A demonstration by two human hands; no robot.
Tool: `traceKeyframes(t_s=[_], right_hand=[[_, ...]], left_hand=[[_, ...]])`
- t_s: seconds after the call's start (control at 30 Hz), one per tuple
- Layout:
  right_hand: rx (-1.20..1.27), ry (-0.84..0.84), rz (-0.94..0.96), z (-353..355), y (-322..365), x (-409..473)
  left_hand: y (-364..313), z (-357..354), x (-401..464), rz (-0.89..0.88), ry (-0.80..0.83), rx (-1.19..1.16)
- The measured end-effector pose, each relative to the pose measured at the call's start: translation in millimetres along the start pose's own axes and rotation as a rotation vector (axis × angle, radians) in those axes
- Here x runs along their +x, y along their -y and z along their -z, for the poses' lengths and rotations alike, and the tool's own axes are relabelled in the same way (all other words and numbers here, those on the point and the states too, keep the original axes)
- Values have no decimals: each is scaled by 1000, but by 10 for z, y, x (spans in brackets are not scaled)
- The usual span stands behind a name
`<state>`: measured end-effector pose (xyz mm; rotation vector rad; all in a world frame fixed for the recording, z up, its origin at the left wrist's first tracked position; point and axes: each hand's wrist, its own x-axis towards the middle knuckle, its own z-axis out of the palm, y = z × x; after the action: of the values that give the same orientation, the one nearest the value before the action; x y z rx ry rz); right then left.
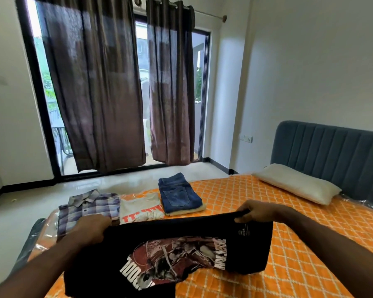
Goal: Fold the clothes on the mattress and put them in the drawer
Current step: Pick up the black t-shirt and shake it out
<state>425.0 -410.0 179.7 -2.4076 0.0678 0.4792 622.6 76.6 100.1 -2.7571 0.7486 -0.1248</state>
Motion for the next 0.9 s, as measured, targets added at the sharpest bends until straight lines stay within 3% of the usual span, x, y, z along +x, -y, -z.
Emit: traceKeyframes(t_s=[0.2,0.3,0.4,0.57,0.7,0.8,0.9], right_hand=[[159,238,-217,128,-139,-21],[63,109,-337,258,-173,144],[-40,-186,-325,411,-85,343],[535,-687,-106,848,185,753],[613,-944,130,1293,450,976],[569,-1069,213,1369,512,963],[455,-1079,156,1194,259,891]], left_hand=[[172,-129,122,149,-122,-800],[125,-95,262,190,-207,-983],[48,121,487,220,-306,-915],[219,898,1038,275,-567,-733],[413,1683,1232,336,-882,-516],[507,1903,1204,133,-1015,-246],[453,1600,1121,-52,-869,78]])
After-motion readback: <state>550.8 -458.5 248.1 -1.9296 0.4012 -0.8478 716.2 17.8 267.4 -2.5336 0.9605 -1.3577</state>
